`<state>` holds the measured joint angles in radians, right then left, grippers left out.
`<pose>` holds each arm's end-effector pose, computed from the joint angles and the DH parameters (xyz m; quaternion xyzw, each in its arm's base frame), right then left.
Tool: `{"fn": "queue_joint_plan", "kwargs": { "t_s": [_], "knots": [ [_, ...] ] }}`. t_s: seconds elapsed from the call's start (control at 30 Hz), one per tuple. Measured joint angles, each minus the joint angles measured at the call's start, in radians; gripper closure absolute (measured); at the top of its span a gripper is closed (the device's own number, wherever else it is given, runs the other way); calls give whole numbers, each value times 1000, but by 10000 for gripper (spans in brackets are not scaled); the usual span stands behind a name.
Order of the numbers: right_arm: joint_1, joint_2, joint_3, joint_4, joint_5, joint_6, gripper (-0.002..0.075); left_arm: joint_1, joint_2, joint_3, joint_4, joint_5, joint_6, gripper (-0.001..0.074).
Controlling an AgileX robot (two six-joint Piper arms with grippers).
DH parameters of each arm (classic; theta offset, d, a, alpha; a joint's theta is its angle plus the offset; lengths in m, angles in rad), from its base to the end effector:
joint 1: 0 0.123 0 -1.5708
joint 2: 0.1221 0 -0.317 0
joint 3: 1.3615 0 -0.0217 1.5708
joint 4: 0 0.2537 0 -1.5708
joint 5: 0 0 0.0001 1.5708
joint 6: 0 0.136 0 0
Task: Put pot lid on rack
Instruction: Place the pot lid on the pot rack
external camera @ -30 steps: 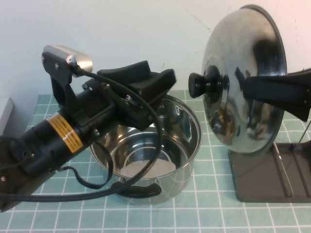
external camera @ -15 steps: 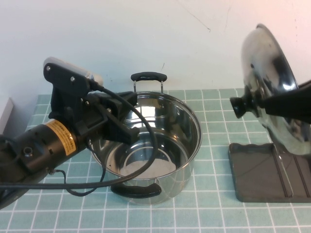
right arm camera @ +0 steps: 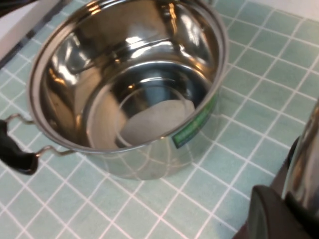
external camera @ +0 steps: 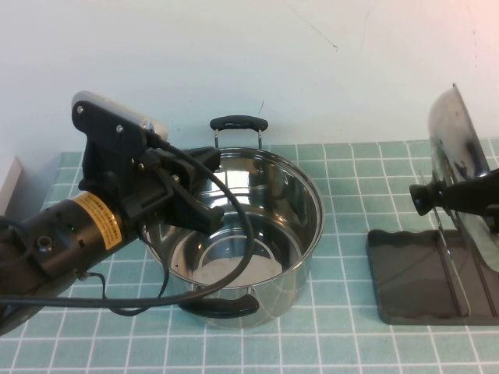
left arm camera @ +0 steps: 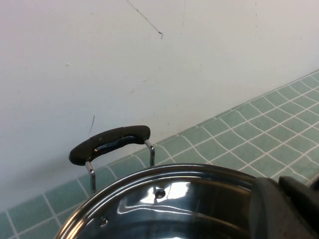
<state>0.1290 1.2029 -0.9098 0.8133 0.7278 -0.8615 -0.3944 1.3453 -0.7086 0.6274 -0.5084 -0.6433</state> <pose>0.2516 0.0990 0.3182 -0.2403 0.8616 0.2167 0.3912 0.2845 -0.1604 0.3079 0.2110 0.7180 -0.2586 0.6108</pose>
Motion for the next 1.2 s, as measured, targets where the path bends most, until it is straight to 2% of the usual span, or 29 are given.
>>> {"fn": "queue_joint_plan", "kwargs": {
  "t_s": [0.37,0.43,0.57,0.7,0.87,1.03,1.2],
  "knots": [
    [0,53,43,-4,-74,11,676,0,2,0,0,0,-23,734],
    [0,57,43,-4,-86,11,650,0,2,0,7,0,-27,734],
    [0,57,43,-4,-93,11,548,0,2,0,22,12,-38,734],
    [-2,55,43,-16,-85,11,499,0,2,0,22,86,-42,735],
    [-55,-8,43,-70,-45,30,490,0,2,0,22,183,-44,736],
    [-117,-131,43,-107,-2,55,489,0,-11,0,26,185,-47,736],
    [-123,-261,43,-144,34,76,489,0,-61,0,38,218,-47,736]
  ]
}}
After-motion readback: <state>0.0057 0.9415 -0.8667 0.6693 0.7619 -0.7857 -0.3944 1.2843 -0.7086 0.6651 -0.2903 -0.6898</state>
